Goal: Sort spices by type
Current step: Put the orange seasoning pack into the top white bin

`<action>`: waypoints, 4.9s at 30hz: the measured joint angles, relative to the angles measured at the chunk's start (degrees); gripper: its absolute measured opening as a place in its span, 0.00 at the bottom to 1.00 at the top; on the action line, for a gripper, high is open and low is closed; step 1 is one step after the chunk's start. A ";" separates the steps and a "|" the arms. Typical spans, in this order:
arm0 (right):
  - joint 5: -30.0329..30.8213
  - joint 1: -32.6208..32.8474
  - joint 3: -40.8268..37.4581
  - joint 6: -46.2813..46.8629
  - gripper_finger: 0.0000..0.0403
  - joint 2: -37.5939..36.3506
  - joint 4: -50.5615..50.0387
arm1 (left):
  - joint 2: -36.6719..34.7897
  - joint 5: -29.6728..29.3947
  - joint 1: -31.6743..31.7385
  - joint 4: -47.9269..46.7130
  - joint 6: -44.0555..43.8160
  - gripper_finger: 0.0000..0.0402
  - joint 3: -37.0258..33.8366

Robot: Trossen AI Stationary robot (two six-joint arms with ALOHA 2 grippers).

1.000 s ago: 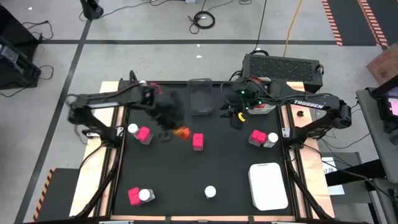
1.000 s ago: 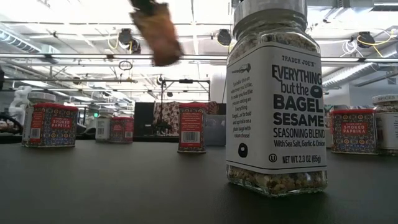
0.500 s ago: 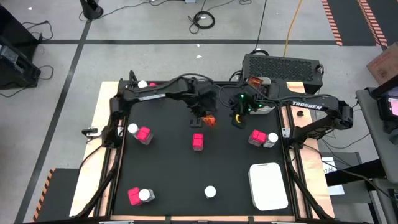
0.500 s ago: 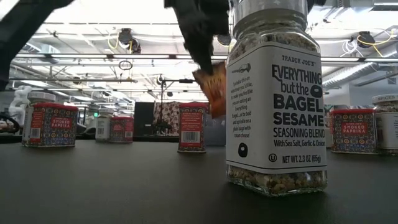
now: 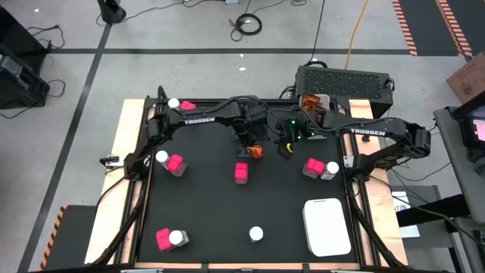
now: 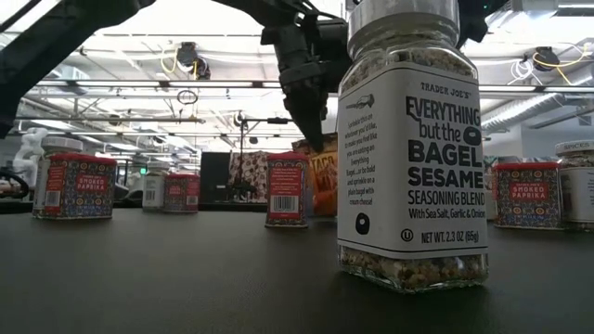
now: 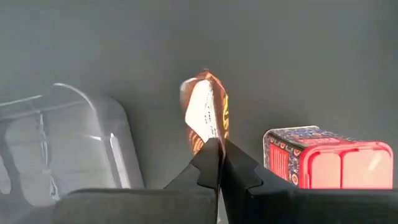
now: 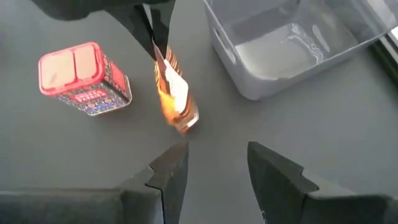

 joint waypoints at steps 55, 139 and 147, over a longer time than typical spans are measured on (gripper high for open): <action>-12.03 0.78 8.48 -17.43 0.66 13.00 9.36 | -69.93 9.29 12.18 45.43 -27.50 0.48 -66.45; 20.60 -40.06 0.63 4.51 0.00 2.67 -6.74 | -70.00 8.91 8.61 48.00 -29.01 0.48 -66.66; 20.68 -40.09 -2.42 6.17 0.00 2.69 -4.06 | -70.00 7.61 8.65 48.01 -28.54 0.48 -66.66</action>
